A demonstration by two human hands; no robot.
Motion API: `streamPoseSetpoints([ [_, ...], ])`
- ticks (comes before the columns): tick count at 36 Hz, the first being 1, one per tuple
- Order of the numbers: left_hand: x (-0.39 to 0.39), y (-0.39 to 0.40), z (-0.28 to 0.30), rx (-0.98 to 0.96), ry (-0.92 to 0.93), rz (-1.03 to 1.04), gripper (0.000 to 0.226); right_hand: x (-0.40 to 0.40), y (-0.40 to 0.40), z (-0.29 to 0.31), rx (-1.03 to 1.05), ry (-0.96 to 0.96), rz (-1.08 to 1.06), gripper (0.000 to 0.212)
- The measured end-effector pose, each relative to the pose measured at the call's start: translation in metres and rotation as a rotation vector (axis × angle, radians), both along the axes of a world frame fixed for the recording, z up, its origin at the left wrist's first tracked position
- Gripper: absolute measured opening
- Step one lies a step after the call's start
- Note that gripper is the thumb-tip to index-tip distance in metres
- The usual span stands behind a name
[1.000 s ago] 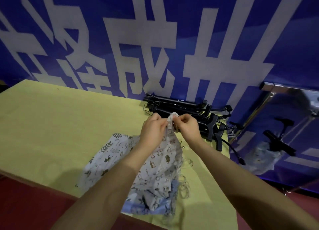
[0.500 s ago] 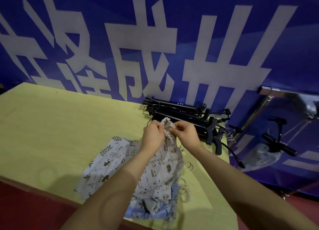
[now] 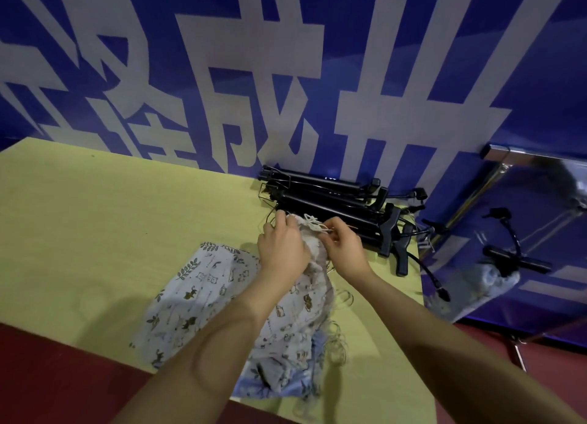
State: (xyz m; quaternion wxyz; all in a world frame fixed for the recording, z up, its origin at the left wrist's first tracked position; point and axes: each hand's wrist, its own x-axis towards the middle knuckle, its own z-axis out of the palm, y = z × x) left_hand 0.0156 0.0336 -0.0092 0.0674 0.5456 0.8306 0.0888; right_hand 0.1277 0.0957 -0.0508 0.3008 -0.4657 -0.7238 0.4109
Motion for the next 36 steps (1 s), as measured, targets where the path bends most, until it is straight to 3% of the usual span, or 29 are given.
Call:
streamPoseSetpoints([
  [5, 0.008, 0.006, -0.002, -0.173, -0.053, 0.015, 0.089, -0.002, 0.010, 0.002, 0.066, 0.003, -0.007, 0.006],
  [10, 0.005, 0.010, 0.000, -0.236, 0.003, -0.072, 0.089, 0.007, 0.027, -0.005, 0.035, -0.056, -0.089, 0.016],
  [18, 0.000, 0.015, -0.011, -0.297, 0.132, -0.037, 0.091, 0.033, 0.032, -0.033, -0.162, 0.062, -0.124, 0.044],
  [22, 0.001, 0.018, -0.022, -0.259, 0.099, -0.039, 0.089, 0.045, 0.038, -0.059, -0.065, -0.262, -0.055, 0.018],
  [26, 0.001, 0.020, -0.035, -0.187, 0.019, -0.045, 0.082, 0.045, 0.041, -0.077, -0.065, -0.509, 0.123, 0.020],
  [32, 0.004, 0.026, -0.047, -0.221, -0.047, -0.015, 0.090, 0.037, 0.042, -0.097, -0.047, -0.656, 0.217, 0.030],
  [36, 0.004, 0.031, -0.049, -0.271, -0.040, -0.001, 0.093, 0.033, 0.046, -0.104, -0.034, -0.621, 0.202, 0.013],
])
